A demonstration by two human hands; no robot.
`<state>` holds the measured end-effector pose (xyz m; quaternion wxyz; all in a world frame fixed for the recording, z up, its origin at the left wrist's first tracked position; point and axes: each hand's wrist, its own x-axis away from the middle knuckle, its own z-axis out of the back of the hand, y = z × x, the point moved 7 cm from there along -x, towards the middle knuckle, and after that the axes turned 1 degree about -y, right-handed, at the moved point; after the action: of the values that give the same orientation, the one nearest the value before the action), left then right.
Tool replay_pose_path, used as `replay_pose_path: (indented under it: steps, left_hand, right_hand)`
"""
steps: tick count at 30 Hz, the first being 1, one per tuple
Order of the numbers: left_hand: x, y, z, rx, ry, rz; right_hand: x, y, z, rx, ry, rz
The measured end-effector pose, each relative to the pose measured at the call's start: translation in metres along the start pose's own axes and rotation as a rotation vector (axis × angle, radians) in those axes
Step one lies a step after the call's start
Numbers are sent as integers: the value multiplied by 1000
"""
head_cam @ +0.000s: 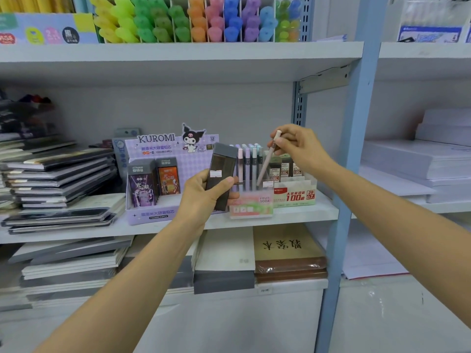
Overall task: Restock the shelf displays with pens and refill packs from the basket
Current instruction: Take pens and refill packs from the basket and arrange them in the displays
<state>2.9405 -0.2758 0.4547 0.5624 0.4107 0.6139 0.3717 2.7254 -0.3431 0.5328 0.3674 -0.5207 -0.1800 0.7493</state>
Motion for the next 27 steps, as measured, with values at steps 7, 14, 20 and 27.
replay_pose_path:
  steps: [7,14,20,27]
  left_hand:
    - [-1,0,1,-14,15,-26]
    - [-2,0,2,-4,5,-19]
    - [-2,-1,3,-12,-1,-10]
    - [2,4,-4,-28,-46,-24]
  right_hand:
    - [-4,-1,-15,108,-158,47]
    - [-3,7,-18,59,-113,-9]
    - [-2,9,-25,281,11,38]
    - [8,-9,-16,143,28,42]
